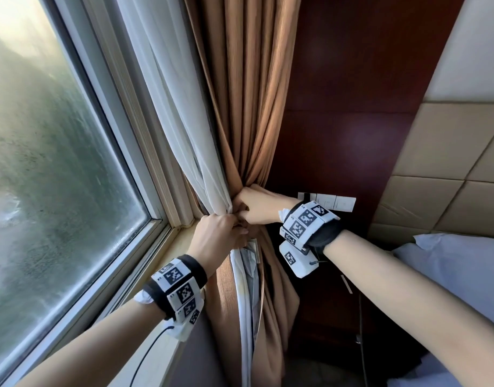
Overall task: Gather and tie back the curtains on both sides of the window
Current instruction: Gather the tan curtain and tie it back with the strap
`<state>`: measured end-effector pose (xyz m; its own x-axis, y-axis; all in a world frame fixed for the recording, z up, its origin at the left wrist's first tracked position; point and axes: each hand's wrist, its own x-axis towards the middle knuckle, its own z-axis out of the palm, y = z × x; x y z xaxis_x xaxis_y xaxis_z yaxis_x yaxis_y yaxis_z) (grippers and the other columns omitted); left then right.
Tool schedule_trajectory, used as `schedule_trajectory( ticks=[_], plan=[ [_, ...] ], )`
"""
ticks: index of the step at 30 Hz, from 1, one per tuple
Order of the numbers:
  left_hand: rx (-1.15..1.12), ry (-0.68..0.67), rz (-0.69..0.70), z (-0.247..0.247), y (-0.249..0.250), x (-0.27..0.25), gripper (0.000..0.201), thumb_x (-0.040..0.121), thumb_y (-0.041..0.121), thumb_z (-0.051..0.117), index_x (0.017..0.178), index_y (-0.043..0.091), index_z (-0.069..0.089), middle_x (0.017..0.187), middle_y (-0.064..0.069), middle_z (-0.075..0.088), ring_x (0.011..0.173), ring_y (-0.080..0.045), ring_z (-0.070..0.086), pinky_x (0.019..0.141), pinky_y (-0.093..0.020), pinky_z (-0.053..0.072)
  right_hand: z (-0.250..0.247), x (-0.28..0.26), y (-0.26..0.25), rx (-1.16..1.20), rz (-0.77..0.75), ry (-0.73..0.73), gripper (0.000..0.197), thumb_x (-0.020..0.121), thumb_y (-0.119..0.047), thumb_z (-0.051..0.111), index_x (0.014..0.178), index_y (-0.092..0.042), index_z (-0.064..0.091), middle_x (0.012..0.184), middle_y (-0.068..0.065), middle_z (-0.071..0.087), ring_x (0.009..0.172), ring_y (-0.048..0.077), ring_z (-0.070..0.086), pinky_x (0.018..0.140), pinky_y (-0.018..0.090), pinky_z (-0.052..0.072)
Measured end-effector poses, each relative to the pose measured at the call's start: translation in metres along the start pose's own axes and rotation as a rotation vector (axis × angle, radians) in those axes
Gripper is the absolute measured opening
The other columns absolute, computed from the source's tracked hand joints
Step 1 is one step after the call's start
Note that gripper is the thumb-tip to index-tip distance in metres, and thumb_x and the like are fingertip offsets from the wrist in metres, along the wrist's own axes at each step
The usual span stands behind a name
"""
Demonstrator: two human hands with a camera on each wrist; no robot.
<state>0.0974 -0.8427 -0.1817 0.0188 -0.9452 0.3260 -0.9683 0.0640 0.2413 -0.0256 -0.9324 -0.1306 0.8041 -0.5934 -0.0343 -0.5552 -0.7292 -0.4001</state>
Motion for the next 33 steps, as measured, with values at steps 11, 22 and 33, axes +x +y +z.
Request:
schedule_trajectory(
  ticks=[11, 22, 33],
  plan=[
    [-0.145, 0.100, -0.171, 0.000, 0.000, 0.004, 0.045, 0.080, 0.043, 0.072, 0.091, 0.003, 0.053, 0.079, -0.017, 0.066, 0.077, -0.040, 0.063, 0.059, -0.039, 0.046, 0.006, -0.003, 0.010, 0.151, -0.053, 0.084, 0.012, 0.089, -0.024, 0.064, 0.092, -0.025, 0.076, 0.066, -0.016, 0.065, 0.064, -0.012, 0.057, 0.061, 0.004, 0.040],
    [-0.074, 0.015, -0.211, -0.004, -0.013, 0.036, 0.040, 0.081, 0.042, 0.070, 0.065, 0.006, 0.064, 0.062, -0.005, 0.063, 0.064, -0.029, 0.061, 0.061, -0.034, 0.050, 0.060, -0.042, 0.038, 0.771, 0.098, 0.358, 0.023, 0.082, -0.013, 0.073, 0.095, -0.021, 0.056, 0.092, 0.005, 0.067, 0.080, 0.015, 0.070, 0.070, 0.036, 0.060],
    [0.241, -0.033, -0.032, -0.015, 0.002, 0.036, 0.034, 0.090, 0.053, 0.053, 0.085, 0.023, 0.070, 0.084, 0.000, 0.067, 0.082, -0.026, 0.063, 0.062, -0.030, 0.041, 0.087, -0.032, 0.043, 0.289, 0.198, 0.299, 0.028, 0.082, -0.047, 0.064, 0.074, -0.021, 0.060, 0.071, -0.003, 0.063, 0.073, 0.020, 0.061, 0.068, 0.037, 0.053]
  ],
)
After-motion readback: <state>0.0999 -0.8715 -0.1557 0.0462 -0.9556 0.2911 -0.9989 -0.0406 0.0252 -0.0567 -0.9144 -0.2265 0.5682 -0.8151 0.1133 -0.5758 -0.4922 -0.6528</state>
